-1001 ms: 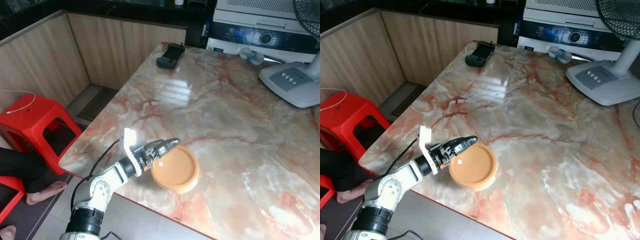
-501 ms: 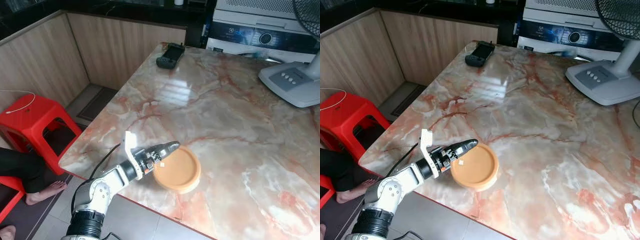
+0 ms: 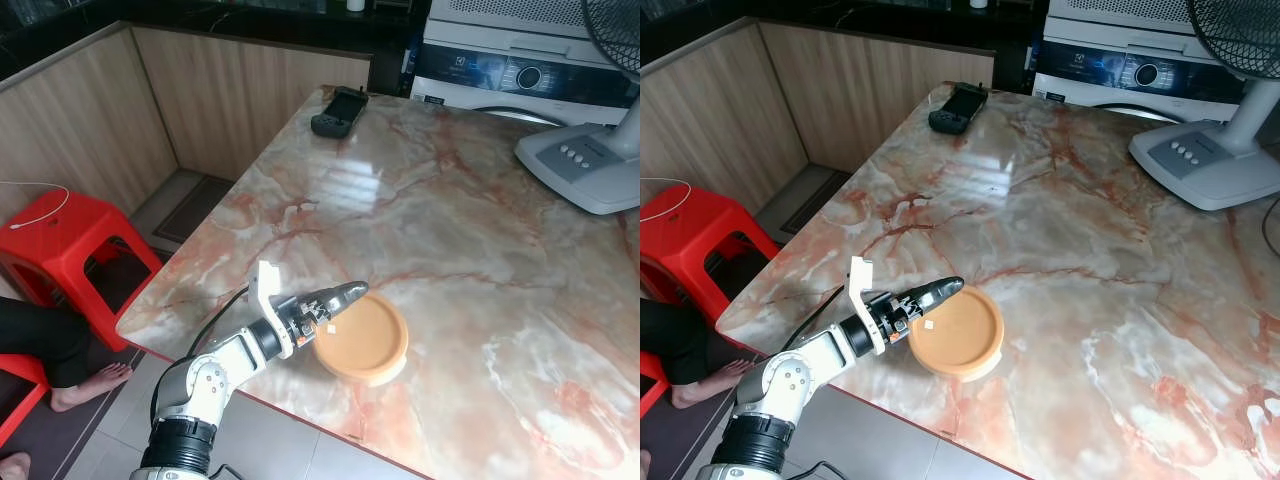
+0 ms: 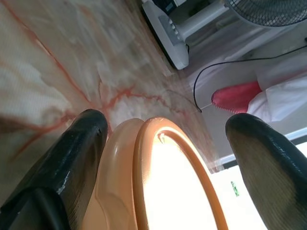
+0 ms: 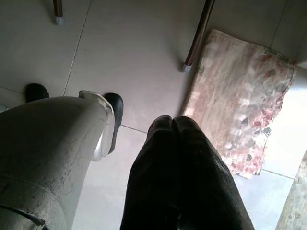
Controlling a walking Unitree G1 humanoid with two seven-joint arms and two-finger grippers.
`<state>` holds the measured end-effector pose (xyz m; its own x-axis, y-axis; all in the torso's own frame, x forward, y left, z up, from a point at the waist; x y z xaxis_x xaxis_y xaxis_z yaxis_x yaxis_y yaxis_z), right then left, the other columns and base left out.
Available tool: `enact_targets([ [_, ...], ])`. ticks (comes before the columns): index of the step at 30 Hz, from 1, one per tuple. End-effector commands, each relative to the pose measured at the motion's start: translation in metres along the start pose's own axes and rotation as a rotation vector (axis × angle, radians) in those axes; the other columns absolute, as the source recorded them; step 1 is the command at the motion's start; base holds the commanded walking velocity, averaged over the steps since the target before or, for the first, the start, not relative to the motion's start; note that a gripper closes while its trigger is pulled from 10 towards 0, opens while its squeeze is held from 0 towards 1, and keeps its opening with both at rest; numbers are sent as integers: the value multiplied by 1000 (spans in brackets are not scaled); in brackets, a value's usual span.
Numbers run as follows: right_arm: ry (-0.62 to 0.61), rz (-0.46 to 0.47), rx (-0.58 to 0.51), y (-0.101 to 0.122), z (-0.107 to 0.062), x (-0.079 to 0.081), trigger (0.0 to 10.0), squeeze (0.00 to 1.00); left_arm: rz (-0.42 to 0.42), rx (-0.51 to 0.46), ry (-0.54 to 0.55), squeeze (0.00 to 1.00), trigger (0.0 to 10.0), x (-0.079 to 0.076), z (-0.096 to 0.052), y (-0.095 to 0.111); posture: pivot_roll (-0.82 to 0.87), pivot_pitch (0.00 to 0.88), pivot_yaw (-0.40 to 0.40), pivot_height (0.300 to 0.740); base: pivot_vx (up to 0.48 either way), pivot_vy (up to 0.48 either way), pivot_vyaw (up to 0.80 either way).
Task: Restocking fridge
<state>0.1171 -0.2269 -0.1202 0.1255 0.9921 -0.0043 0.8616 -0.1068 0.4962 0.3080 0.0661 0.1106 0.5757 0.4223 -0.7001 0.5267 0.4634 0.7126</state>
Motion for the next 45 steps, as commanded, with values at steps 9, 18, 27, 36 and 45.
enact_targets([
  [9, -6, -4, 17, -6, -1, -1, 10000, 0, -43, 27, 41, 0, 10000, 3, 2, -11, 56, 48, -43, 740, 0, 0, 0],
  [18, -10, -12, 21, -5, -1, -2, 10000, 0, -60, 29, 33, 0, 0, 0, 3, -12, 54, 62, -49, 740, 0, 0, 0],
  [27, -9, -30, 25, -5, -1, -2, 10000, 0, -67, 20, 20, 0, 0, -2, 3, -12, 56, 67, -53, 740, 0, 0, 0],
  [36, -7, -35, 25, -5, -1, -3, 10000, 0, -65, 17, 17, 0, 0, -4, 4, -13, 57, 68, -61, 740, 0, 0, 0],
  [45, -6, -39, 28, -5, -2, -4, 10000, 0, -38, 6, 9, 0, 0, -7, 5, -12, 59, 69, -72, 740, 0, 0, 0],
])
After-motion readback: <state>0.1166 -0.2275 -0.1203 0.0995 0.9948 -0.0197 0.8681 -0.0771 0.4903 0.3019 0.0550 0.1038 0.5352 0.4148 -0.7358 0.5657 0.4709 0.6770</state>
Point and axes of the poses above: a point about 5 cm out from each wrist's last joint towards the gripper, its own z axis pointing out of the wrist towards the gripper, its own y axis along the axis of the wrist's last joint, x = y × z, the point moved 2 cm from there along z, pointing out of the wrist towards the gripper, and after that the axes turned 3 degrees about z, right-handed, at the moved point
